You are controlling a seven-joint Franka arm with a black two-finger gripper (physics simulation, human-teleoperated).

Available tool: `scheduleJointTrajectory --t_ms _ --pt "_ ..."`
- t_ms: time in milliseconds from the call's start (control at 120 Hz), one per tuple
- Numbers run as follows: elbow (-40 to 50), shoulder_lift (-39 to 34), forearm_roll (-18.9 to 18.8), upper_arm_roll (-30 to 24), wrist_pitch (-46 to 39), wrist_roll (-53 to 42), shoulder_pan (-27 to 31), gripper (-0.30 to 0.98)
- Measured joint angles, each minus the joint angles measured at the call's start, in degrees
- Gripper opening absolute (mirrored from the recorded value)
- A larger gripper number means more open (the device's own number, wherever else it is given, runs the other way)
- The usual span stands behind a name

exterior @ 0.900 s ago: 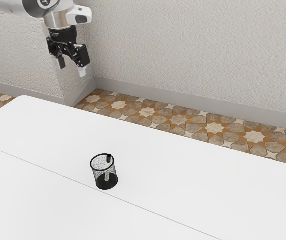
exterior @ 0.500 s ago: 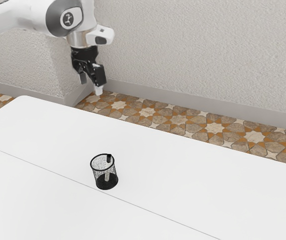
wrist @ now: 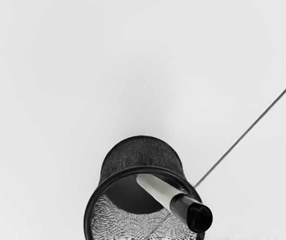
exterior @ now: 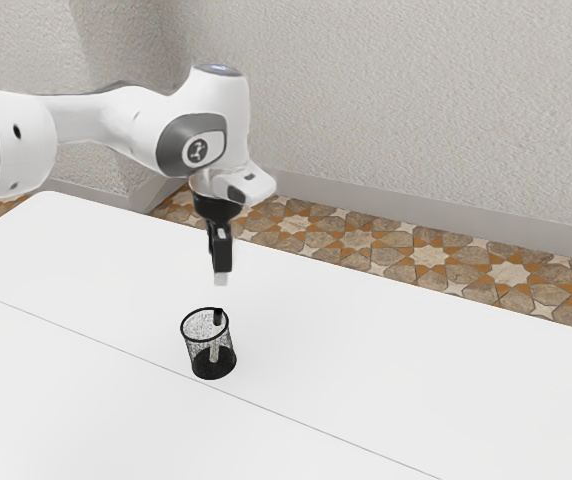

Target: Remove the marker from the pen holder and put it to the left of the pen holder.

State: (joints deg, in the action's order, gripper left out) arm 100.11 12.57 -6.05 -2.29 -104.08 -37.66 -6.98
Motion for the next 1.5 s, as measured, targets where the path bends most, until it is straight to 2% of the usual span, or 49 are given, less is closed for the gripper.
scheduleJointTrajectory --t_ms 200,492,892,992,1108,1208,1300,1500 --pt "4.9 -1.3 -0.1 -0.1 -2.3 -3.7 -1.0 0.69" --pt "7.3 0.2 -5.6 -1.7 -5.1 -6.7 -2.6 0.69" --pt "7.4 4.9 -7.7 -1.7 -6.1 -8.3 -1.9 0.67" --pt "7.4 4.6 -8.0 -1.7 -6.2 -8.6 -1.9 0.54" --pt "7.4 4.5 -8.1 -1.7 -6.2 -8.8 -2.1 0.26" --pt "7.4 4.4 -8.2 -1.7 -6.2 -8.9 -2.1 0.1" --pt "7.4 4.0 -8.2 -1.7 -6.1 -8.9 -2.2 0.02" --pt "7.4 -1.1 -10.0 -1.4 -2.8 -8.0 -2.0 -0.05"
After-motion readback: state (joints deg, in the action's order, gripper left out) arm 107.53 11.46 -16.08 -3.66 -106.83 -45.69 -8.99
